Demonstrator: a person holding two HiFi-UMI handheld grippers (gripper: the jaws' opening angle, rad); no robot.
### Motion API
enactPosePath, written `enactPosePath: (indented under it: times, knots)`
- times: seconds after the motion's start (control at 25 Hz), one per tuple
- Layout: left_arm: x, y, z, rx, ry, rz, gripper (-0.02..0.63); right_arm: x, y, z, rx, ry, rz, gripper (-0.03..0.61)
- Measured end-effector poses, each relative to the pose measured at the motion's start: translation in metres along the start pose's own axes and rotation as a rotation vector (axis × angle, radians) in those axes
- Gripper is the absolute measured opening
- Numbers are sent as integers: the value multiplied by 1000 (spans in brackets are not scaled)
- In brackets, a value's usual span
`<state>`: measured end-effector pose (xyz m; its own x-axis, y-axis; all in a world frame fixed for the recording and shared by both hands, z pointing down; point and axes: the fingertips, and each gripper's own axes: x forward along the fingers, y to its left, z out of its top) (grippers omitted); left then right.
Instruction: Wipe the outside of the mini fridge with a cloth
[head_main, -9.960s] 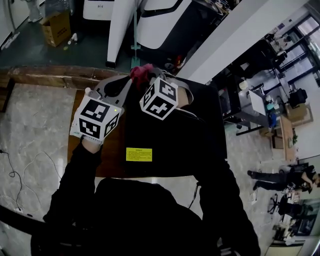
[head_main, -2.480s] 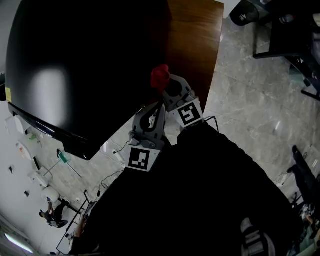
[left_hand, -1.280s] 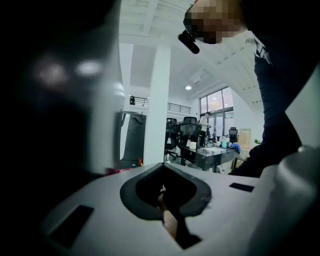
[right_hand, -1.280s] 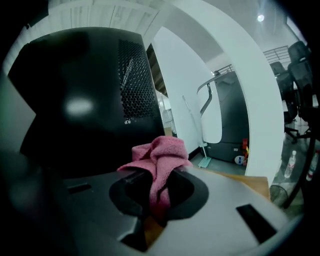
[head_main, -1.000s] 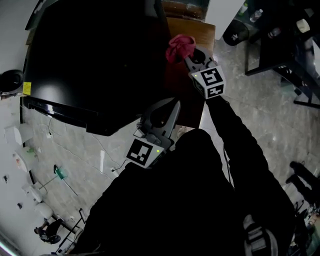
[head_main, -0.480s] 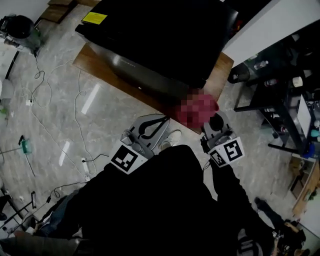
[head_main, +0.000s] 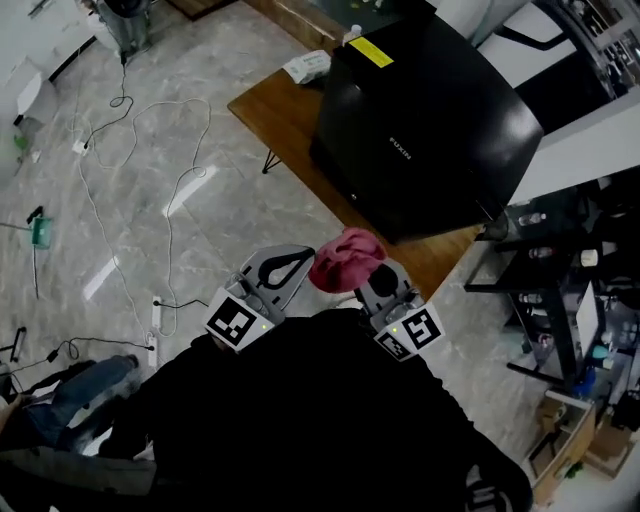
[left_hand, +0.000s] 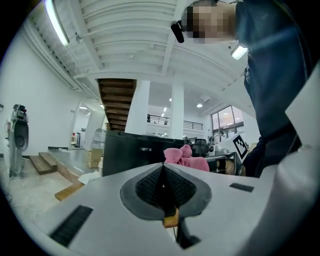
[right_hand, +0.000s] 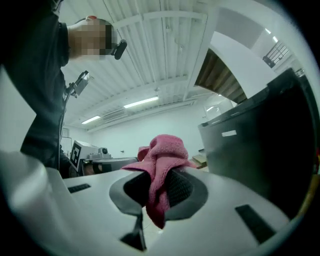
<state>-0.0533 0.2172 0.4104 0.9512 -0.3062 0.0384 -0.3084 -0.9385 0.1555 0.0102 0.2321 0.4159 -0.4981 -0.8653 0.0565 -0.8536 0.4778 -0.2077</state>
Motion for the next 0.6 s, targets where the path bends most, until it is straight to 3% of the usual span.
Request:
enactPosePath:
  times: [0.2, 0.6]
  knots:
    - [-73, 60, 1, -10, -15, 128, 5, 84, 64, -9, -33, 42, 171, 54]
    - [-179, 146, 12, 21, -36, 306, 5, 193, 146, -15, -21, 64, 330, 54]
